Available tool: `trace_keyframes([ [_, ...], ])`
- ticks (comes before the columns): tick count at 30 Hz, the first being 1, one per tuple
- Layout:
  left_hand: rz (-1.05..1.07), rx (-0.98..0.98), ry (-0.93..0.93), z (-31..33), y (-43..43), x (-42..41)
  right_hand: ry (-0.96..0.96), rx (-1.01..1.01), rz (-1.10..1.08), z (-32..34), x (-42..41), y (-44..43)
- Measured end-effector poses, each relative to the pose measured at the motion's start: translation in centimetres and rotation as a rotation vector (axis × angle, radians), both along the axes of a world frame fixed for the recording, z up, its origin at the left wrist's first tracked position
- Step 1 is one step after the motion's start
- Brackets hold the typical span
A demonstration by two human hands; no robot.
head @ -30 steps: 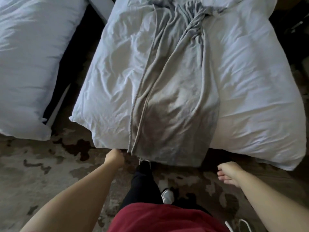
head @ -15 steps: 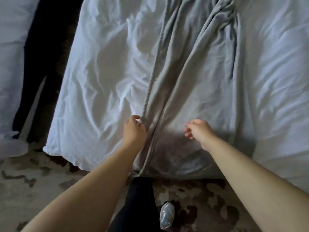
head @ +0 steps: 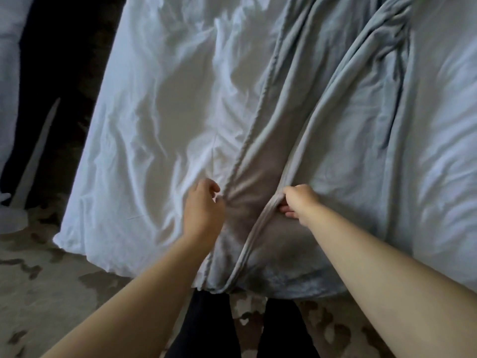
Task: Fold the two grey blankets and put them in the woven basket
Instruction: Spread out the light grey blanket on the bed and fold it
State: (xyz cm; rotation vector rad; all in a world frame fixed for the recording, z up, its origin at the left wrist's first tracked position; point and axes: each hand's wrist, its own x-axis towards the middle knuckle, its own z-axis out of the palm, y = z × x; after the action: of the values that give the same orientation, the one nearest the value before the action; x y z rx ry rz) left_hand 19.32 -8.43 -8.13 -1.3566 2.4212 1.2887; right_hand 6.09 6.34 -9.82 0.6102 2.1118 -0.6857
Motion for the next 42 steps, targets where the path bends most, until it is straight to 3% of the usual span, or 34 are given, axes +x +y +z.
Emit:
trace_keyframes([
  [3, -0.272, 0.180, -0.073, 0.1, 3.7, -0.8, 0.382, 0.214, 0.257, 0.7, -1.0, -0.2],
  [5, -0.351, 0.222, -0.150, -0.9, 5.8, -0.7, 0.600, 0.056, 0.537, 1.1, -1.9, -0.5],
  [7, -0.324, 0.291, -0.205, -1.9, 7.1, -0.2, 0.545, -0.129, 0.851, 0.8, -2.8, -0.9],
  [10, -0.312, 0.373, -0.265, -2.7, 8.1, 0.8, 0.255, -0.013, 1.246, 0.2, -4.1, -1.0],
  [13, -0.334, 0.376, -0.277, -2.4, 8.3, 2.3, 0.066, 0.153, 1.404, 0.9, -4.8, -0.7],
  [16, -0.376, 0.360, -0.286, -1.3, 7.9, 4.5, 0.046, 0.235, 1.517, 2.9, -4.9, -0.6],
  [20, -0.431, 0.373, -0.298, -0.2, 7.0, 8.4, 0.208, 0.219, 1.497, 6.1, -4.7, -2.6],
  [23, -0.132, 0.298, -0.192, -0.2, 6.3, 10.9, 0.420, 0.066, 1.456, 7.3, -3.8, -5.8],
  [25, 0.057, 0.214, -0.238, -1.0, 5.9, 12.0, 0.532, -0.052, 1.466, 6.6, -2.7, -7.8],
  [28, 0.064, 0.201, -0.413, -2.6, 6.1, 13.3, 0.492, -0.077, 1.492, 4.0, -0.7, -9.2],
  [30, 0.120, 0.188, -0.412, -2.9, 6.5, 13.7, 0.494, -0.107, 1.387, 2.9, 0.7, -8.7],
  [34, 0.162, 0.096, -0.231, -2.1, 6.6, 12.0, 0.636, -0.293, 1.146, 3.5, 2.0, -4.8],
  [38, 0.044, 0.105, -0.209, -1.5, 5.0, 8.1, 0.547, -0.057, 1.033, 3.1, -0.3, 1.0],
  [42, -0.051, 0.067, -0.170, -1.2, 3.5, 4.0, 0.387, 0.228, 0.752, 1.5, -2.5, 8.5],
])
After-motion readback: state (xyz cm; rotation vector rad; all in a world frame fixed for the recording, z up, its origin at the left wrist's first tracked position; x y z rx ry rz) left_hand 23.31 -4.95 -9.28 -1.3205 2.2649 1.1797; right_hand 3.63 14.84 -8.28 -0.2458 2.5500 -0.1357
